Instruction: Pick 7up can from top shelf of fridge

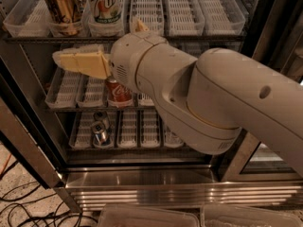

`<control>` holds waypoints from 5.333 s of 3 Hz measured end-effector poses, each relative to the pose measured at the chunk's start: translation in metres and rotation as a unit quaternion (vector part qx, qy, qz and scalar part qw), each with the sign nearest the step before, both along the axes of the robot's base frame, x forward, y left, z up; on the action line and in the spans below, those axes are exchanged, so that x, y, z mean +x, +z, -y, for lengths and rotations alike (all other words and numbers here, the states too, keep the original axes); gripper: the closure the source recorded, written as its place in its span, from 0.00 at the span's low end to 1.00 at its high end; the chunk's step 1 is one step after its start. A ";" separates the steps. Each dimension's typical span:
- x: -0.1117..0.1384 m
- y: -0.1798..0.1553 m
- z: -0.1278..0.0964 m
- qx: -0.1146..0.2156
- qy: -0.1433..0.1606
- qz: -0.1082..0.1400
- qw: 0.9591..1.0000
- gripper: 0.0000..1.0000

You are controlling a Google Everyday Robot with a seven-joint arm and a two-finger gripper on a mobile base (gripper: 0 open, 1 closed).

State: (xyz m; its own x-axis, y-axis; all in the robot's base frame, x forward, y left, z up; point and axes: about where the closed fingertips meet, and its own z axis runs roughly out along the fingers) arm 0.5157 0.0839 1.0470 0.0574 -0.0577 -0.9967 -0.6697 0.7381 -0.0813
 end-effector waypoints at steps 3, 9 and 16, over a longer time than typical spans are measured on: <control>0.000 0.000 0.000 0.000 0.000 0.000 1.000 0.41; 0.015 0.001 -0.002 -0.001 -0.014 0.007 1.000 0.18; 0.075 0.004 0.015 0.002 -0.051 0.032 0.998 0.26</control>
Offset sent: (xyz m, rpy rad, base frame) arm 0.0000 0.0000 0.0000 0.0000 0.0000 0.0000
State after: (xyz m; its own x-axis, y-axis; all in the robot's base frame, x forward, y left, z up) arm 0.5906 0.0686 1.0515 0.1145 -0.0626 -0.9914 -0.5847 0.8026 -0.1182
